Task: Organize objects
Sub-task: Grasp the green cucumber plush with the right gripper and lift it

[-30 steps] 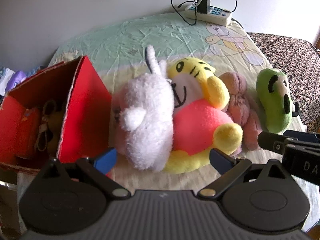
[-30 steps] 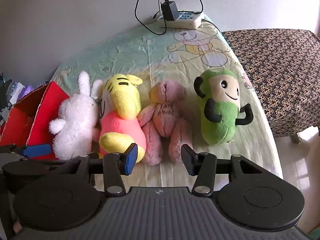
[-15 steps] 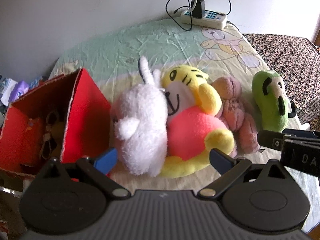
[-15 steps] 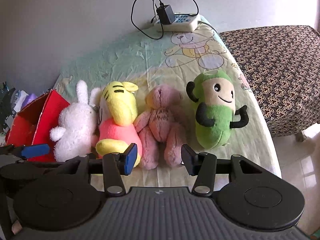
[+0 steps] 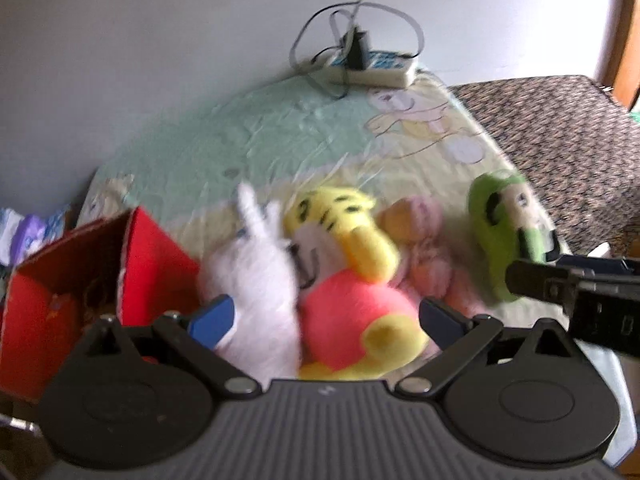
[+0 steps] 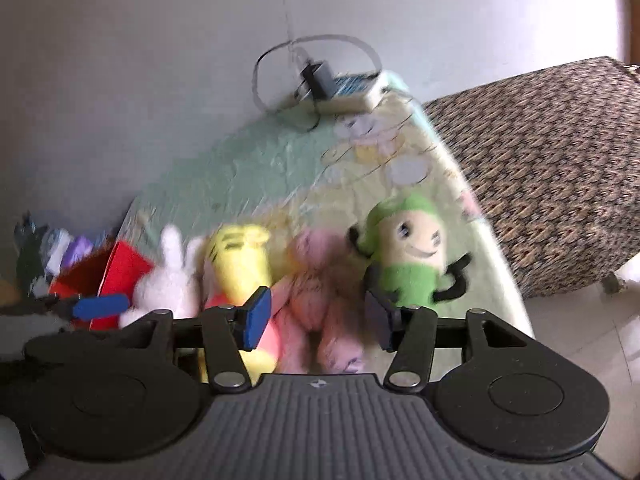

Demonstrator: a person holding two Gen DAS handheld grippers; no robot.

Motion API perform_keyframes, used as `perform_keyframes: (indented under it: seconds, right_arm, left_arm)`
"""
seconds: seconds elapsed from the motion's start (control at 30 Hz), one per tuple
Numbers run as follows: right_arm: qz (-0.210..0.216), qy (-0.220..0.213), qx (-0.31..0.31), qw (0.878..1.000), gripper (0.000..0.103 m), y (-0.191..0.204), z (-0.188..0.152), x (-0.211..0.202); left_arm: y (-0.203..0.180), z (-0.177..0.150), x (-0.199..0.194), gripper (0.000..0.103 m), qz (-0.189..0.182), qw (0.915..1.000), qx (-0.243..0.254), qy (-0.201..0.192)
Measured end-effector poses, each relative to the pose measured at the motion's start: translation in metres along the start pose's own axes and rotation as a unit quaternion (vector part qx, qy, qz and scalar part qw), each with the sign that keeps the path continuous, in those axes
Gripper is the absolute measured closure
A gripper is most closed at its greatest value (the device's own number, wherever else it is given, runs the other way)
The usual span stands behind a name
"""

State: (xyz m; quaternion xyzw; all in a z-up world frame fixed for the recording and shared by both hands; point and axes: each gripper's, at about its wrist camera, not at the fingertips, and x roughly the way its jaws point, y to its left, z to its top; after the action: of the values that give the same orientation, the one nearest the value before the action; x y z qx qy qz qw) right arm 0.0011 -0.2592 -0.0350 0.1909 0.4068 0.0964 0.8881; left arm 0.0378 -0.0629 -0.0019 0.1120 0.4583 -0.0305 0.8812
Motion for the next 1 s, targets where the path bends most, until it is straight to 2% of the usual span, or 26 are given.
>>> perform_keyframes:
  seconds: [0.23, 0.3, 0.4, 0.53, 0.63, 0.73, 0.9, 0.93, 1.0]
  right_arm:
    - [-0.025, -0.007, 0.037, 0.999, 0.045, -0.036, 0.013, 0.017]
    - [-0.021, 0.002, 0.033, 0.999, 0.041, -0.045, 0.016, 0.029]
    - [-0.017, 0.009, 0.054, 0.998, 0.041, -0.059, 0.017, 0.041]
    - [-0.017, 0.019, 0.084, 0.996, 0.041, -0.078, 0.021, 0.062]
    - [-0.012, 0.033, 0.086, 0.996, 0.041, -0.084, 0.024, 0.078]
    - [0.026, 0.044, 0.105, 0.993, 0.039, -0.092, 0.024, 0.088]
    - [0.064, 0.07, 0.112, 0.989, 0.035, -0.091, 0.024, 0.104]
    - [0.067, 0.07, 0.108, 0.989, 0.035, -0.089, 0.025, 0.106]
    - [0.081, 0.07, 0.108, 0.988, 0.041, -0.088, 0.026, 0.107]
  left_arm:
    - [-0.021, 0.007, 0.002, 0.005, -0.082, 0.9957, 0.021, -0.038]
    - [-0.029, 0.01, 0.007, 0.007, -0.116, 0.9922, 0.025, -0.039]
    - [-0.043, 0.014, 0.015, 0.007, -0.164, 0.9849, 0.031, -0.045]
    - [-0.066, 0.02, 0.032, 0.01, -0.188, 0.9791, 0.056, -0.054]
    - [-0.078, 0.027, 0.049, 0.017, -0.209, 0.9752, 0.06, -0.041]
    - [-0.085, 0.034, 0.07, 0.019, -0.222, 0.9734, 0.055, -0.019]
    - [-0.094, 0.041, 0.1, 0.041, -0.237, 0.9699, 0.052, 0.023]
    - [-0.095, 0.042, 0.105, 0.041, -0.24, 0.969, 0.049, 0.031]
    - [-0.094, 0.042, 0.111, 0.039, -0.238, 0.9696, 0.044, 0.036]
